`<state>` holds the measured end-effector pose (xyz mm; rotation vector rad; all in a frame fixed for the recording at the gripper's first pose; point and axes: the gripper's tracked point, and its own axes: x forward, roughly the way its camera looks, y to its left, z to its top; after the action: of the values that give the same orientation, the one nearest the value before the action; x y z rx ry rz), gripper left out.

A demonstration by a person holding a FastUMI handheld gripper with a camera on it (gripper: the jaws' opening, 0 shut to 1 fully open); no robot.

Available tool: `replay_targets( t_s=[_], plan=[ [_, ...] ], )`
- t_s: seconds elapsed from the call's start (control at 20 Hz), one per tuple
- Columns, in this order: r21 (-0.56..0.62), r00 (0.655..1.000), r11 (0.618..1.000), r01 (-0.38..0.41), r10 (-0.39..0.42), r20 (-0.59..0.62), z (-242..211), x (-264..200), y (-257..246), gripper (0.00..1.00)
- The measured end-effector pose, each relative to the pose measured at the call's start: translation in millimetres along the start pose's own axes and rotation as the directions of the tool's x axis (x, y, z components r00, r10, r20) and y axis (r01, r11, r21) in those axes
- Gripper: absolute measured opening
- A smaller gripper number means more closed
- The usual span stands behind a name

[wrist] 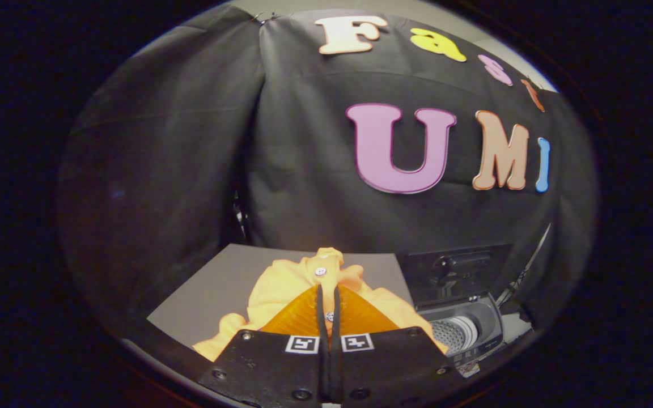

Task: Put the clothes into the washing machine and then close the washing machine lid.

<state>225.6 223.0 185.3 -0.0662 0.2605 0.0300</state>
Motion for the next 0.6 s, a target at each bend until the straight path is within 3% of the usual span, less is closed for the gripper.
replay_targets(
  t_s=[0.25,0.6],
  plan=[
    [0.059,0.991,0.994,0.09,-0.095,0.092,28.5,-7.1,-84.7,0.0],
    [0.066,0.958,0.968,0.242,-0.249,0.145,24.0,-16.4,-211.0,0.0]
  ],
)
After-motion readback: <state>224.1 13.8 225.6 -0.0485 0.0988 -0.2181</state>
